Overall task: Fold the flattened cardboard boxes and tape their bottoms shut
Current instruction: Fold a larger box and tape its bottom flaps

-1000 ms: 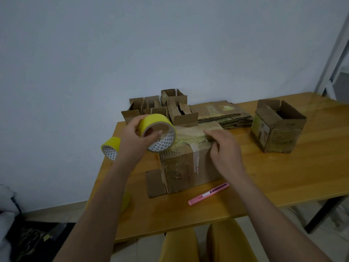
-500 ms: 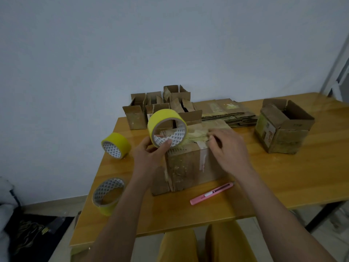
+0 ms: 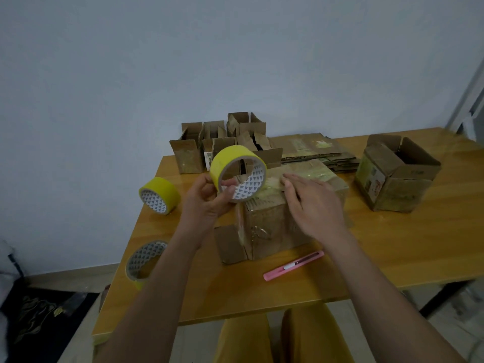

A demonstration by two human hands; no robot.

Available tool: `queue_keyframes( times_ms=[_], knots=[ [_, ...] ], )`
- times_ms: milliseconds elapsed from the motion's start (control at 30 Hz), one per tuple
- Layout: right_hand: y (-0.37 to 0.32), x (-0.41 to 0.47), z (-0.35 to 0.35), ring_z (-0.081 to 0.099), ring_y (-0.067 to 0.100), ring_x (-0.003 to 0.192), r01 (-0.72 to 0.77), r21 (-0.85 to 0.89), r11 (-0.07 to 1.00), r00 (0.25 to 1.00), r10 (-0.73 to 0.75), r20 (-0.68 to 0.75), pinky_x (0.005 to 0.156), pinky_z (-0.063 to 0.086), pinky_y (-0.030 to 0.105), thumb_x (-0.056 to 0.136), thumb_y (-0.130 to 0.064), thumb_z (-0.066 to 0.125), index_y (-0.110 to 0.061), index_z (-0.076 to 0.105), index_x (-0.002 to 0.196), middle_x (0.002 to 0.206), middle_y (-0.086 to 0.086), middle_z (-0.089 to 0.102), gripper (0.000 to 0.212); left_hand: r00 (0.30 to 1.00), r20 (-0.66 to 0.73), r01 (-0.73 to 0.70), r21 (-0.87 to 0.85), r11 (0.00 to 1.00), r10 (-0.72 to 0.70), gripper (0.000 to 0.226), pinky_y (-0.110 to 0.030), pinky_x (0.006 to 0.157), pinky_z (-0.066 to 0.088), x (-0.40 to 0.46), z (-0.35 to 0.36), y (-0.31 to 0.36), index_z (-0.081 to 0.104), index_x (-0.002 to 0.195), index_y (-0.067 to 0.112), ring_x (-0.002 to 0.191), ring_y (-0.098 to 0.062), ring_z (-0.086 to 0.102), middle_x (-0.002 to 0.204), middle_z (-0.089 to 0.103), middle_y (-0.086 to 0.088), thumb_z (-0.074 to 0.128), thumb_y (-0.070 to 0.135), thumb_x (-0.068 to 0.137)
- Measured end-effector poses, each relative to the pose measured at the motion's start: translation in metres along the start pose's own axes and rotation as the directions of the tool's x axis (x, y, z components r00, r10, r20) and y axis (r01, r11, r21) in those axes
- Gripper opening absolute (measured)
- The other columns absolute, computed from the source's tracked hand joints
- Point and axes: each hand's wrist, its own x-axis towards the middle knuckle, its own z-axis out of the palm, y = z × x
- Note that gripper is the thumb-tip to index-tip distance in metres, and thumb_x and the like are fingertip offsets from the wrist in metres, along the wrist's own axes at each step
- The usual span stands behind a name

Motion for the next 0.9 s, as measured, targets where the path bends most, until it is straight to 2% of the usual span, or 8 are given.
queue_keyframes(
  times_ms=[167,300,400,467,533,633,767,900],
  knots=[
    [0.002,0.0,0.0,0.054,0.012,0.126,0.0,-0.013,1.0,1.0,0.0,0.005,0.106,0.035,0.034,0.101,-0.041,0.017,-0.019,0.058,0.134,0.137,-0.003,0.058,0.058,0.996,-0.058,0.058,-0.201,0.978,-0.071,0.043,-0.05,0.082,0.058,-0.006,-0.015,-0.001,0.049,0.094,0.011,0.106,-0.03,0.067,0.108,0.072,-0.011,0.074,0.034,0.068],
    [0.0,0.006,-0.003,0.056,0.014,0.122,-0.01,-0.011,1.0,0.999,0.01,0.046,0.103,0.04,0.037,0.1,-0.042,0.019,-0.019,0.058,0.135,0.137,-0.003,0.059,0.057,0.99,-0.078,0.097,-0.219,0.971,-0.117,0.023,-0.058,0.084,0.055,-0.013,-0.024,-0.011,0.046,0.089,0.011,0.11,-0.037,0.064,0.118,0.067,-0.019,0.062,0.025,0.081],
    [-0.009,0.009,-0.01,0.061,0.013,0.1,-0.044,-0.005,0.999,0.995,0.044,0.086,0.083,0.049,0.032,0.104,-0.032,0.031,-0.021,0.051,0.139,0.124,-0.004,0.064,0.042,0.99,-0.091,0.088,-0.198,0.976,-0.108,0.023,-0.054,0.085,0.056,-0.014,-0.026,-0.011,0.047,0.09,0.011,0.109,-0.037,0.064,0.116,0.067,-0.017,0.062,0.025,0.08],
    [-0.022,0.005,-0.01,0.055,0.011,0.12,-0.016,0.072,0.997,0.998,0.011,0.066,0.099,0.045,0.032,0.104,-0.028,0.036,-0.023,0.044,0.145,0.14,-0.005,0.053,0.042,0.99,-0.09,0.085,-0.217,0.972,-0.107,0.023,-0.049,0.083,0.058,-0.014,-0.028,-0.012,0.047,0.09,0.011,0.107,-0.034,0.066,0.111,0.069,-0.015,0.062,0.025,0.079],
    [-0.031,-0.002,-0.004,0.04,0.007,0.137,0.084,0.119,0.989,0.994,-0.092,0.061,0.113,0.026,0.032,0.105,-0.036,0.029,-0.025,0.045,0.144,0.148,-0.008,0.045,0.043,0.99,-0.099,0.076,-0.206,0.976,-0.098,0.02,-0.042,0.079,0.059,-0.013,-0.031,-0.013,0.048,0.09,0.012,0.101,-0.029,0.068,0.098,0.072,-0.01,0.061,0.023,0.081],
    [-0.024,-0.005,0.007,0.041,0.003,0.135,0.133,0.136,0.982,0.988,-0.143,0.063,0.108,0.025,0.029,0.102,-0.046,0.021,-0.028,0.05,0.14,0.144,-0.012,0.049,0.051,0.992,-0.099,0.061,-0.15,0.987,-0.076,0.012,-0.035,0.075,0.06,-0.011,-0.033,-0.01,0.047,0.087,0.011,0.085,-0.018,0.069,0.079,0.07,-0.002,0.058,0.013,0.089],
    [-0.011,-0.001,0.011,0.05,0.003,0.127,0.117,0.177,0.977,0.992,-0.124,0.032,0.105,0.031,0.031,0.104,-0.047,0.022,-0.031,0.055,0.135,0.138,-0.013,0.055,0.048,0.996,-0.067,0.058,-0.109,0.992,-0.065,0.015,-0.029,0.07,0.059,-0.014,-0.029,-0.005,0.047,0.084,0.01,0.073,-0.011,0.067,0.07,0.066,0.001,0.054,0.0,0.092],
    [-0.005,0.0,0.01,0.058,0.003,0.118,0.089,0.239,0.967,0.996,-0.091,-0.002,0.104,0.043,0.044,0.104,-0.048,0.023,-0.031,0.063,0.127,0.129,-0.016,0.062,0.048,0.998,-0.041,0.048,-0.081,0.996,-0.051,0.016,-0.027,0.066,0.058,-0.019,-0.031,-0.002,0.047,0.085,0.01,0.071,-0.01,0.067,0.068,0.067,0.004,0.054,-0.004,0.091]
  ],
)
